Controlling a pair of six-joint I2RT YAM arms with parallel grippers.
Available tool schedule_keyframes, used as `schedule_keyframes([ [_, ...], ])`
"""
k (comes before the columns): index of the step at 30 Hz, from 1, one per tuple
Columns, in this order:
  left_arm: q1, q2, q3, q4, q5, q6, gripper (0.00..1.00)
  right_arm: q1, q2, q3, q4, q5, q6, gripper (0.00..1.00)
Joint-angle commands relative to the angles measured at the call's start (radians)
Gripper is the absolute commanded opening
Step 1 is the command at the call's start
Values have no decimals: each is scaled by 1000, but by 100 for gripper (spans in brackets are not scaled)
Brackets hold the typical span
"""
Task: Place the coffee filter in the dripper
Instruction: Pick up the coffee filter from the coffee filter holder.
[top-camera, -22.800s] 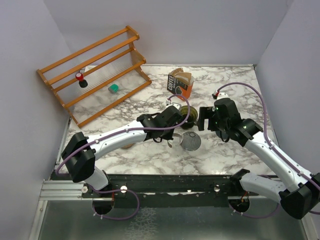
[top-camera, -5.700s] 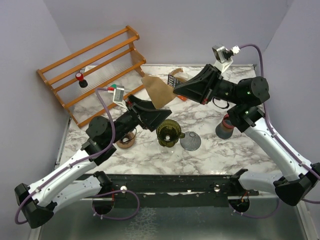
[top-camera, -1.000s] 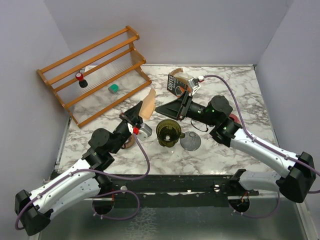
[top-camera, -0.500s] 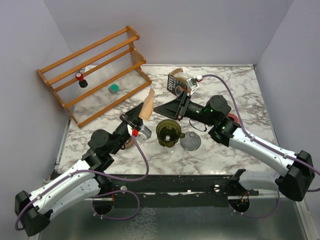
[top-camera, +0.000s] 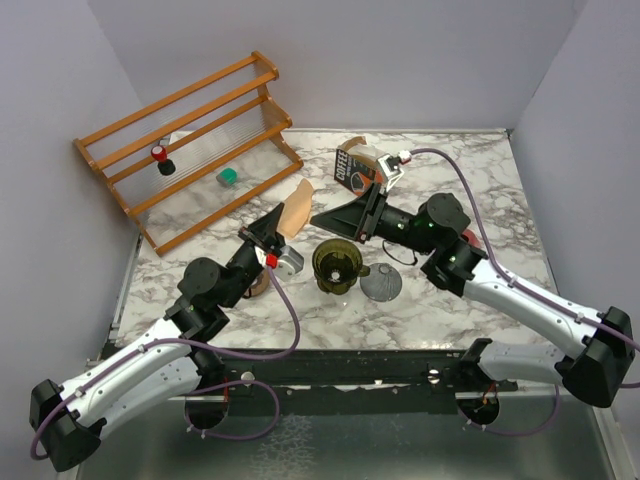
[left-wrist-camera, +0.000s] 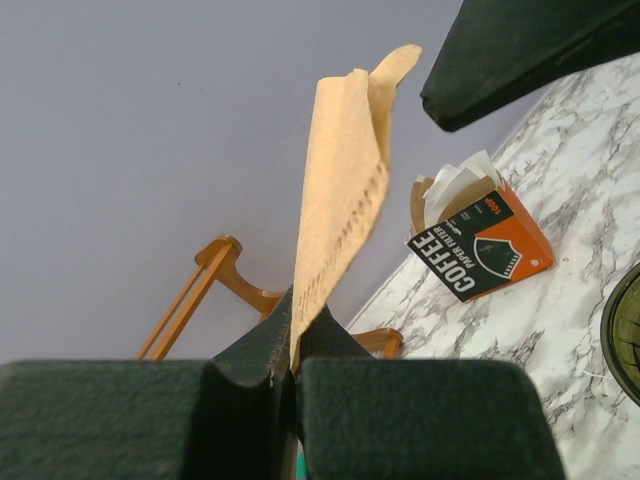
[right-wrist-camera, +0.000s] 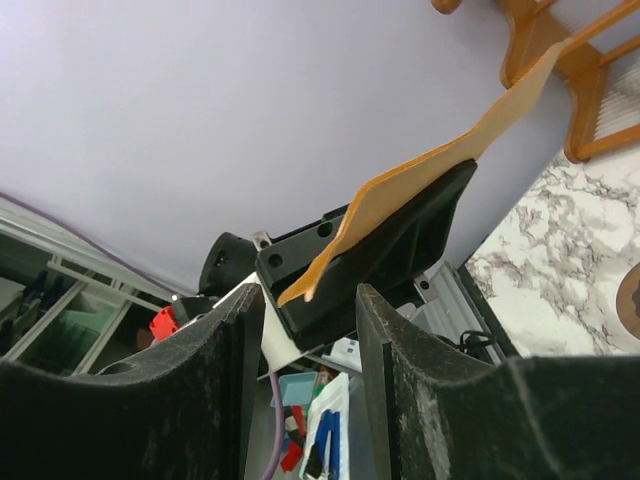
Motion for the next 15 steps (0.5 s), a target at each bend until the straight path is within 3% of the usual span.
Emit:
schedule_keyframes([
  [1, 1, -1, -11, 18, -38, -6, 0, 9, -33, 34, 5, 32, -33, 48],
  [9, 2, 0, -11, 19, -34, -10, 0, 11, -8, 35, 12, 44, -9, 49],
  [15, 2, -4, -11, 18, -29, -14, 0, 11, 13, 41, 32, 41, 9, 44],
])
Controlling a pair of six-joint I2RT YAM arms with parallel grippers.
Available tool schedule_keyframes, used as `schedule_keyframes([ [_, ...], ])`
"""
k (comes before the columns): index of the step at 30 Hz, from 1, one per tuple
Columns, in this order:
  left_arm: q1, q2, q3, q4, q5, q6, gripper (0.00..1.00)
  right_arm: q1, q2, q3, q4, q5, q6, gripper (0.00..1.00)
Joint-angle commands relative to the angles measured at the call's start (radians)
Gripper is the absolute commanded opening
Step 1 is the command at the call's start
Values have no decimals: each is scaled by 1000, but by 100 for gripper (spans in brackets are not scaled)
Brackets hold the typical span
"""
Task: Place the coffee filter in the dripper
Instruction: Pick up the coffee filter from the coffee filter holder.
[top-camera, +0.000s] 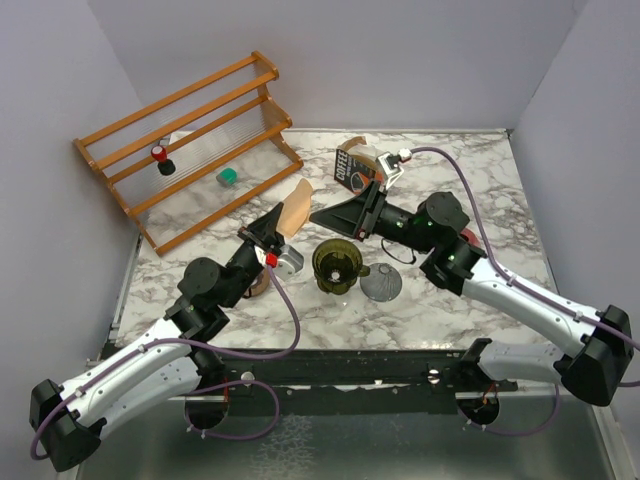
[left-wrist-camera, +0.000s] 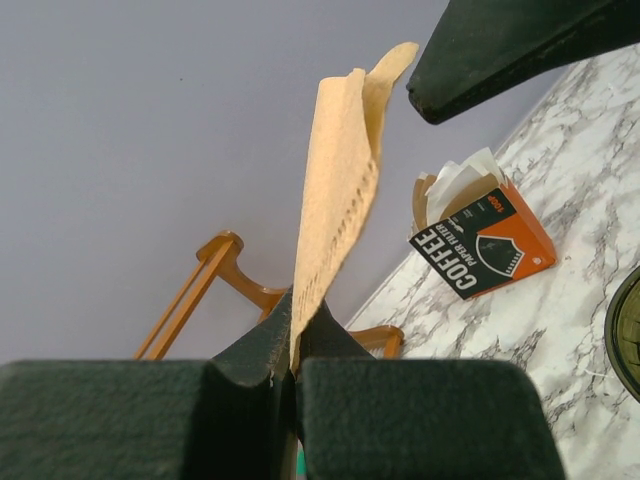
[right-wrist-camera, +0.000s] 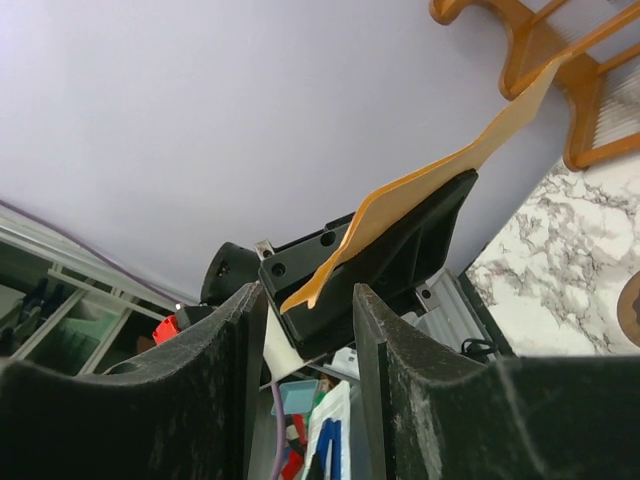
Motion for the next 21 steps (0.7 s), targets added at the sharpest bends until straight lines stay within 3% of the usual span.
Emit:
schedule_keyframes([
  [1, 1, -5, -11, 18, -12, -14, 0, 10, 19, 30, 29, 23, 13, 44],
  [21, 1, -6, -9, 19, 25, -47, 0, 20, 41, 20, 60, 25, 19, 24],
])
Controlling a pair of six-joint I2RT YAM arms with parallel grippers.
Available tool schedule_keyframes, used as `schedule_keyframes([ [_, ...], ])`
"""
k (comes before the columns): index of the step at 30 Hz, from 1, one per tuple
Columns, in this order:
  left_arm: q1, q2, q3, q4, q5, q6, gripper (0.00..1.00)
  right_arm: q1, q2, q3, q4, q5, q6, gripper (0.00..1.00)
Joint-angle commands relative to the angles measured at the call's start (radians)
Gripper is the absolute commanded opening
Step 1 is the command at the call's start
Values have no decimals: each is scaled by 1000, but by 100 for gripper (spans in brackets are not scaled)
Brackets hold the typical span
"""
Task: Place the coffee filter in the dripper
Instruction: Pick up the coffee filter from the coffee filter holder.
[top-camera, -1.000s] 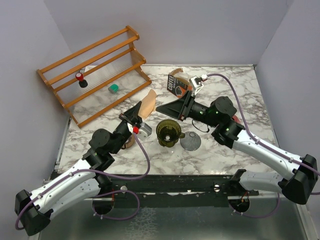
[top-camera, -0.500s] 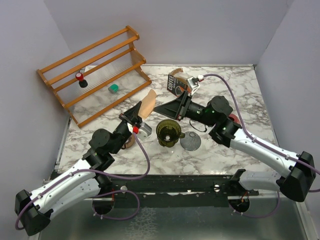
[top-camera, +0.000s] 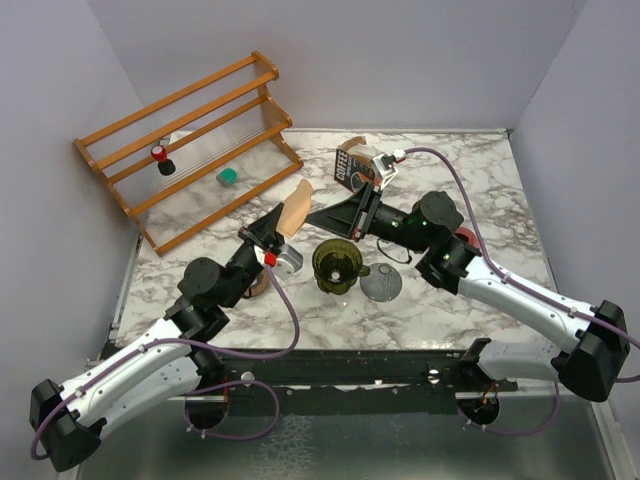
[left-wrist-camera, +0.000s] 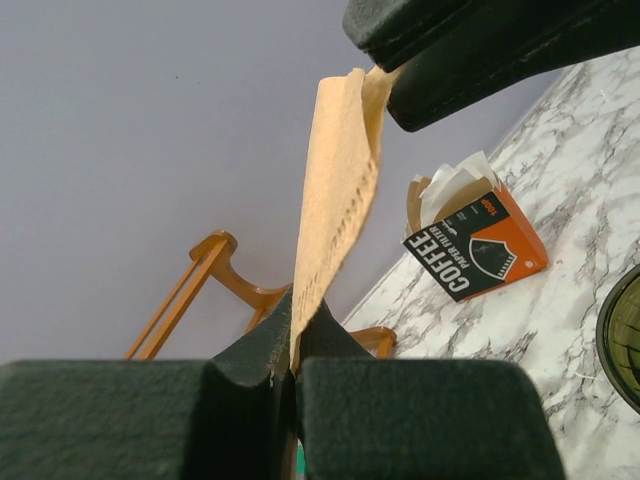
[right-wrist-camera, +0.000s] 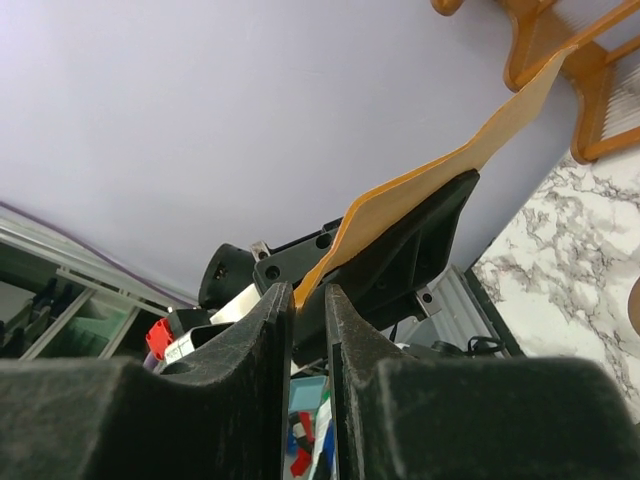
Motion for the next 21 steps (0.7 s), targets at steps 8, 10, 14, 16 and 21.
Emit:
schedule_keyframes([
  [8, 2, -23, -22, 19, 81, -38, 0, 9, 12, 21, 54, 23, -3, 15],
  [10, 1, -30, -26, 19, 105, -38, 0, 9, 12, 22, 54, 21, -4, 11],
  [14, 2, -36, -30, 19, 121, -42, 0, 10, 12, 18, 58, 15, -3, 1],
  [16, 1, -36, -31, 19, 121, -45, 0, 10, 9, 16, 61, 14, -4, 1],
  [21, 2, -29, -29, 19, 122, -52, 0, 9, -5, 12, 51, 16, -21, 1],
])
